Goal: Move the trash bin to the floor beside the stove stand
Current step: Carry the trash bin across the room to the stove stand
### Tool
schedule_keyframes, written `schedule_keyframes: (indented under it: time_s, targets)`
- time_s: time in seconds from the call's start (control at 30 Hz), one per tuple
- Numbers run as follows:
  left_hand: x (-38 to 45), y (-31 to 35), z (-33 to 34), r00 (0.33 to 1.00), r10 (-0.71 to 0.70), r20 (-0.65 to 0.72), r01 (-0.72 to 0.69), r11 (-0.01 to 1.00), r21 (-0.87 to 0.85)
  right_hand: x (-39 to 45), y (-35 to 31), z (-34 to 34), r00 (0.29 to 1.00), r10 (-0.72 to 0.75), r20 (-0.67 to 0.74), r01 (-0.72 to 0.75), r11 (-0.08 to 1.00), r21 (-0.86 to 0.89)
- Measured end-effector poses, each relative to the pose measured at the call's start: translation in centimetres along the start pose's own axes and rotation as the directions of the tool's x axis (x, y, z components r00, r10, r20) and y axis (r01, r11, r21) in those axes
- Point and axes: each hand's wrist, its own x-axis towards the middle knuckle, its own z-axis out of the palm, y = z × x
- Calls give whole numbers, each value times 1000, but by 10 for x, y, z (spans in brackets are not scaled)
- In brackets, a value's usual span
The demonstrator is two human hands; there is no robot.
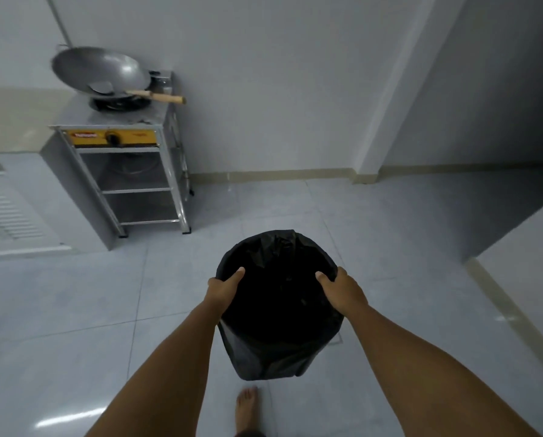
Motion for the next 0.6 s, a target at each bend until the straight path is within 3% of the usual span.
schedule_keyframes:
  time_s: [0.33,0.6]
  targets:
    - [128,73,-36,992,-61,-108,49,993,-109,152,-121,26,990,-84,112,91,994,-62]
    - [246,172,-67,994,-62,-94,50,991,-126,276,-229,33,986,-116,122,122,992,-41]
